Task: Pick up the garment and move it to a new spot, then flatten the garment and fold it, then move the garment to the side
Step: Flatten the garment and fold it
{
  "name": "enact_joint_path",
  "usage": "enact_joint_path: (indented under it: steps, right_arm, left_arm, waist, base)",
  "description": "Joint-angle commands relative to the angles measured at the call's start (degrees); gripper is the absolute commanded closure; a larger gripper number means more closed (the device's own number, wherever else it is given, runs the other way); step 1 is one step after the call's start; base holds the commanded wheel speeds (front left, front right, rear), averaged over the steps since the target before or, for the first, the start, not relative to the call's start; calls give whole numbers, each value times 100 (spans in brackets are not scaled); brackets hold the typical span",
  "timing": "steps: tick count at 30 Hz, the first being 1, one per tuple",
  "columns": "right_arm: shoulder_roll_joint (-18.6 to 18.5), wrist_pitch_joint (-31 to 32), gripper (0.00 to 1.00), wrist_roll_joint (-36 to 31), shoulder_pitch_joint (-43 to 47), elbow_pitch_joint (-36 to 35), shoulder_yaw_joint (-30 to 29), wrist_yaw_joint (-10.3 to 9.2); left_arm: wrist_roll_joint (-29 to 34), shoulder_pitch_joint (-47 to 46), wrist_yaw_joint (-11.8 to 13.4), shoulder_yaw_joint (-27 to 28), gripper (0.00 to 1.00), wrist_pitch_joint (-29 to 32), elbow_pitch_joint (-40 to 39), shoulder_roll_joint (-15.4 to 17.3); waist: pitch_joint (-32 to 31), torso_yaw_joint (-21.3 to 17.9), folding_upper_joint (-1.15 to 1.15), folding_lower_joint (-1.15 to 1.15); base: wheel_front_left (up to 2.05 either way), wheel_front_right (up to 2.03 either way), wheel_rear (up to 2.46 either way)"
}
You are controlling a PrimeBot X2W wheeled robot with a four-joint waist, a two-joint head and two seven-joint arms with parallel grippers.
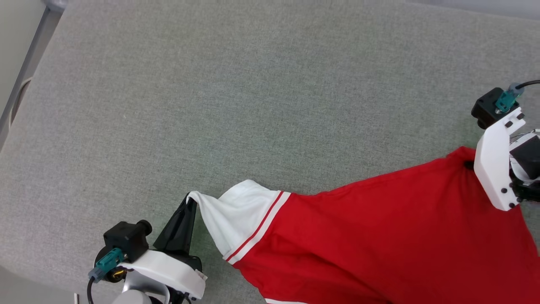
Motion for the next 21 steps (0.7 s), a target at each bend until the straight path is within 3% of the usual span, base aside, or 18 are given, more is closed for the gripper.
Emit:
enact_joint_path:
  steps: [1, 12, 21]
  right_arm:
    - [141, -324, 100, 69, 1, 136, 80, -10]
    - [197, -1764, 100, 375, 212, -45, 51, -10]
    - [62, -2808, 100, 539, 609, -425, -488, -10]
  left_arm:
    - [-1, 85, -23, 25, 100, -22, 15, 44]
    - [-5, 336, 101, 144, 100, 22, -261, 320]
    - [47, 184, 254, 474, 100, 59, -1049, 697]
  waist:
    - [-175, -92, 0, 0]
    - [-910, -471, 0, 0]
    - [-1365, -808, 0, 0]
  base:
    - [0, 0, 0]
    - [0, 0, 0]
    - [0, 0, 0]
